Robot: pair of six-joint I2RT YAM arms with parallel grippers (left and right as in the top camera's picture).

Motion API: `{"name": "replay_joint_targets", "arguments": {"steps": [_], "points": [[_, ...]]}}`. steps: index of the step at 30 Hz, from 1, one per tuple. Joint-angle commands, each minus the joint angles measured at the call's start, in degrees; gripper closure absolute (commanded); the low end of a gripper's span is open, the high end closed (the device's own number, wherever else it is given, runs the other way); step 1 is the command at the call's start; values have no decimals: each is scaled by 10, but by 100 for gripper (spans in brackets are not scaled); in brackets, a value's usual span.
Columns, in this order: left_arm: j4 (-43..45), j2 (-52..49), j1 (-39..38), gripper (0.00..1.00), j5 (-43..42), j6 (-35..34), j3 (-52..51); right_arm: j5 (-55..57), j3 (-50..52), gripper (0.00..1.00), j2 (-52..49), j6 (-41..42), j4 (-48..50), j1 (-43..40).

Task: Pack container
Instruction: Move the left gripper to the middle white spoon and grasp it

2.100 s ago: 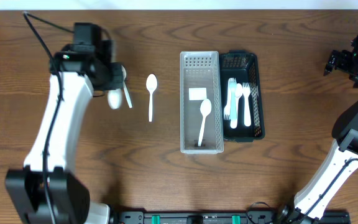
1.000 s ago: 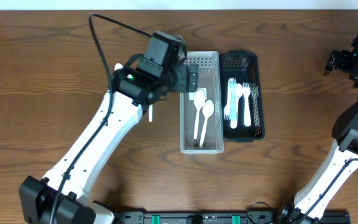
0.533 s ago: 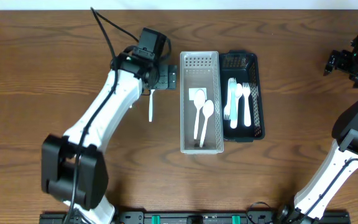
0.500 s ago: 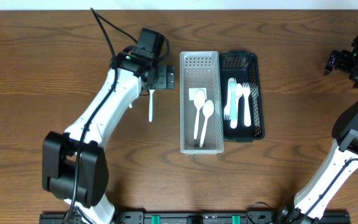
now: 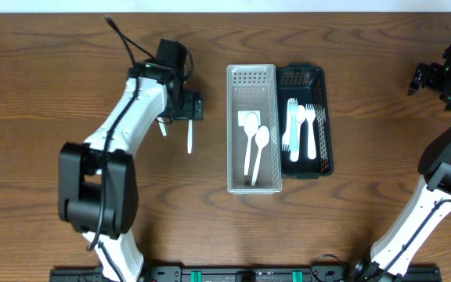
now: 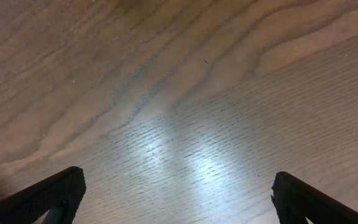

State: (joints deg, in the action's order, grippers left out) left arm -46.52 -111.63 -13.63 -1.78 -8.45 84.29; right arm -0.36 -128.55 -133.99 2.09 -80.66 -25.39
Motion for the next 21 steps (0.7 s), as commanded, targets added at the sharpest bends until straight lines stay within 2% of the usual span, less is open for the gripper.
{"name": "replay_joint_targets", "arguments": {"steps": [1,21], "points": [[-8,-25,-3,2,-11,15,4,1,0,1,5,-2,1,-1],[29,-63,-4,2,-53,16,4,1,0,1,5,-2,1,-1]]}}
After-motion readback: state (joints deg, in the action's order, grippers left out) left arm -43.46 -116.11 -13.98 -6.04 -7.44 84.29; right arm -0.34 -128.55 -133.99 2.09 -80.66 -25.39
